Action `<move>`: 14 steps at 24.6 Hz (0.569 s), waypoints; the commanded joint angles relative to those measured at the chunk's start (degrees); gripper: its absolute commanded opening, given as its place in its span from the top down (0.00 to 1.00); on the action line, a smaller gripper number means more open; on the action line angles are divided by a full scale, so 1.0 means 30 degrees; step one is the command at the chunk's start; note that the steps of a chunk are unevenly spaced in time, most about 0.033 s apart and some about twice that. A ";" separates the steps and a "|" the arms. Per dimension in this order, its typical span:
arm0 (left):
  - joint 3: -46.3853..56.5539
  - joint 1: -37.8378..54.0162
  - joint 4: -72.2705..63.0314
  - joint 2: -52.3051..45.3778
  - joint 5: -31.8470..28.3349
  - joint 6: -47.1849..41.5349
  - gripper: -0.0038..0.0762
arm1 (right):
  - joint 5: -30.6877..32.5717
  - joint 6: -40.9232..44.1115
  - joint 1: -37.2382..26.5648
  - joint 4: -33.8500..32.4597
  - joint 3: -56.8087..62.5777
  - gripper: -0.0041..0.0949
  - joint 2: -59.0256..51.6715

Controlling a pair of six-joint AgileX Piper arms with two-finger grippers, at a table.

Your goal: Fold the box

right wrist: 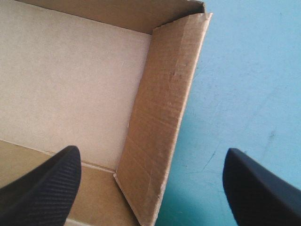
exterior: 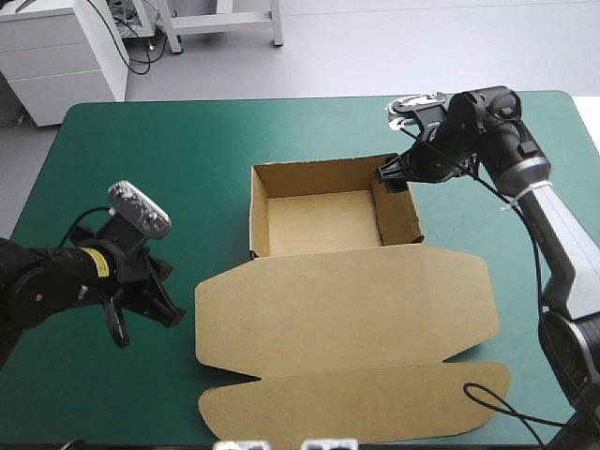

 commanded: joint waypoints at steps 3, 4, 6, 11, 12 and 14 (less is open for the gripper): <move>0.3940 -0.0013 0.0451 -0.2300 -0.0033 -0.1184 0.96 | -0.0578 -0.0138 0.0033 0.0125 -0.0553 0.20 -0.0887; 0.4762 -0.0013 0.0451 -0.2766 -0.0365 -0.1518 0.96 | -0.0578 -0.0138 0.0033 0.0125 -0.0553 0.20 -0.0887; 0.6088 -0.0013 0.0451 -0.3657 -0.0916 -0.2071 0.96 | -0.0578 -0.0138 0.0033 0.0125 -0.0553 0.21 -0.0842; 0.8647 -0.0013 0.0451 -0.5445 -0.1643 -0.2720 0.96 | -0.0339 -0.0267 0.0033 0.0077 -0.0553 0.21 0.0253; 0.8984 -0.0013 0.0451 -0.5864 -0.1595 -0.2720 0.96 | -0.0502 -0.0267 0.0033 0.0077 -0.0553 0.21 0.0893; 0.9106 -0.0013 0.0451 -0.6334 -0.1595 -0.2720 0.96 | -0.1141 -0.0345 0.0033 0.0077 -0.0553 0.21 0.1800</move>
